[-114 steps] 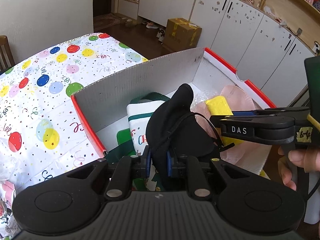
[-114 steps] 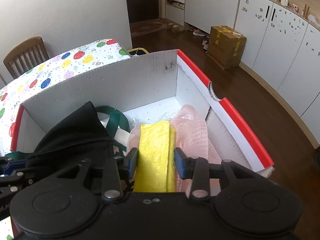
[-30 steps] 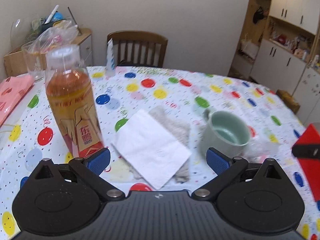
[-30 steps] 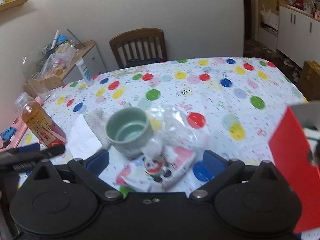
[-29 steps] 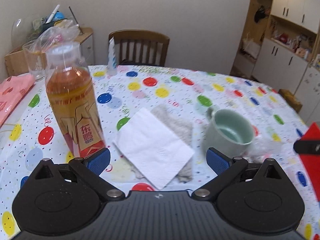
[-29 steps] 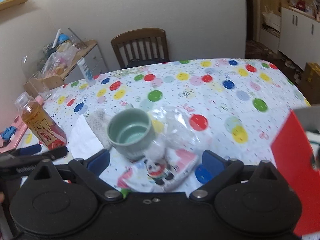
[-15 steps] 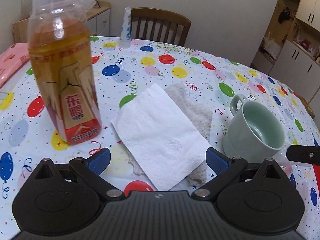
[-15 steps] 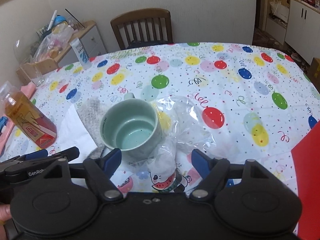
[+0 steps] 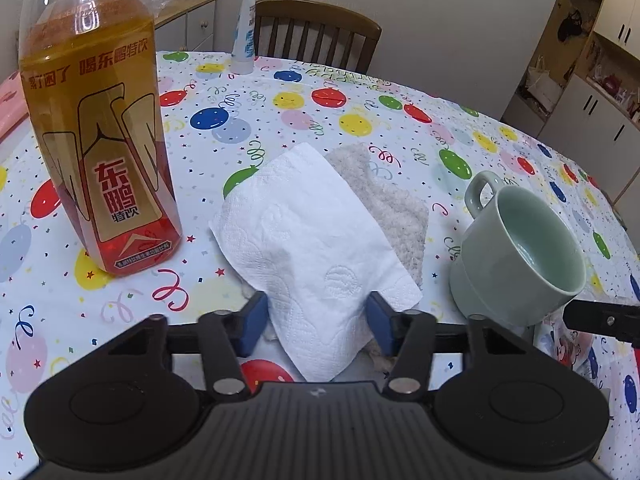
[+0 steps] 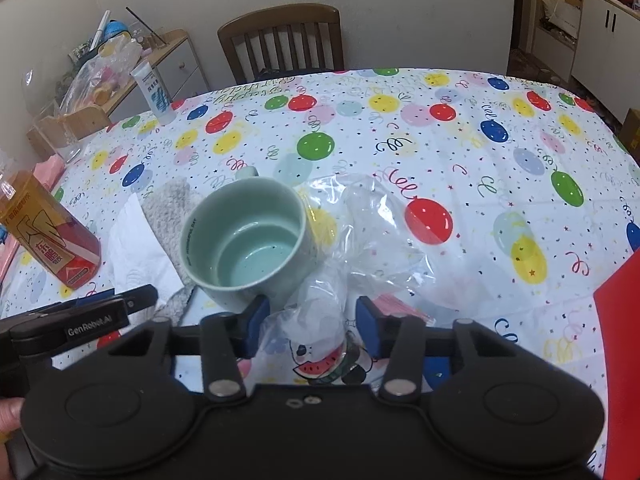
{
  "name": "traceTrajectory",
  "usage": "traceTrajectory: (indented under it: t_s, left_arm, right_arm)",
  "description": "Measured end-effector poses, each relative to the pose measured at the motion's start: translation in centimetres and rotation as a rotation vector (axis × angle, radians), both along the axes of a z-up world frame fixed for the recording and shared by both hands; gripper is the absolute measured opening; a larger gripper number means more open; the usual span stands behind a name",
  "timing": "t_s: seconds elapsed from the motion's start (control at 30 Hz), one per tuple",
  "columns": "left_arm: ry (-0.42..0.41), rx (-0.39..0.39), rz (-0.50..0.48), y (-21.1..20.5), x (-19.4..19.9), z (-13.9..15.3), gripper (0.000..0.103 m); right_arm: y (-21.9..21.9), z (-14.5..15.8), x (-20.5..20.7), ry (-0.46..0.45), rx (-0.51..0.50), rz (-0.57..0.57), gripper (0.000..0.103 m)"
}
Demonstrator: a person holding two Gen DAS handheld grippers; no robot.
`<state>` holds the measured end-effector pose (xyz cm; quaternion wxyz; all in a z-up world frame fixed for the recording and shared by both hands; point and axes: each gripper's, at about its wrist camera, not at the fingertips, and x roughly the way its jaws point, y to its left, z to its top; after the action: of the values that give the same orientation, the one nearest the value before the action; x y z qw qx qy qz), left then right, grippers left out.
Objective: Organize soft objects
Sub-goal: 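Move both tools back to the table above the tissue and plastic bag, then grasp the white tissue with the left tool while the right tool grasps the clear plastic bag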
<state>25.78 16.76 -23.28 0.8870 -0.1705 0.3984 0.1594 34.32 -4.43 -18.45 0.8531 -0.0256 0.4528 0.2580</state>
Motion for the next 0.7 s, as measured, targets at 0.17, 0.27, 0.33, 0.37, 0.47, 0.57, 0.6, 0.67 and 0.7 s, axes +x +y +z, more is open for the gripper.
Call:
traceTrajectory:
  t_s: [0.17, 0.27, 0.33, 0.37, 0.47, 0.57, 0.6, 0.67, 0.7]
  left_arm:
    - [-0.02, -0.062, 0.014, 0.7, -0.3, 0.2, 0.02]
    - [-0.029, -0.064, 0.017, 0.7, -0.6, 0.4, 0.015]
    - [-0.037, -0.054, 0.002, 0.6, -0.7, 0.6, 0.014]
    - [-0.043, -0.045, -0.001, 0.5, -0.8, 0.8, 0.014]
    - [-0.057, -0.045, -0.011, 0.5, -1.4, 1.3, 0.012]
    - [-0.077, -0.053, -0.017, 0.7, -2.2, 2.0, 0.011]
    - [-0.085, -0.055, -0.019, 0.9, -2.5, 2.2, 0.011]
    - [-0.095, -0.058, -0.018, 1.1, -3.1, 2.8, 0.011]
    - [-0.1, -0.063, -0.022, 1.2, -3.5, 3.0, 0.011]
  right_arm:
    - [-0.6, 0.2, -0.1, -0.014, 0.017, -0.014, 0.032]
    - [-0.9, 0.5, -0.3, -0.035, 0.019, -0.015, 0.029]
    - [-1.1, 0.8, -0.6, -0.05, 0.019, -0.015, 0.027]
    - [-1.2, 1.0, -0.7, -0.059, 0.018, -0.013, 0.026]
    - [-1.5, 1.5, -1.2, -0.083, 0.016, -0.004, 0.023]
    - [-2.2, 2.1, -1.7, -0.103, 0.022, -0.003, 0.021]
    - [-2.5, 2.3, -1.9, -0.107, 0.027, -0.002, 0.021]
    - [-3.1, 2.6, -2.3, -0.116, 0.036, -0.005, 0.02]
    - [-3.4, 2.8, -2.5, -0.121, 0.042, -0.003, 0.02]
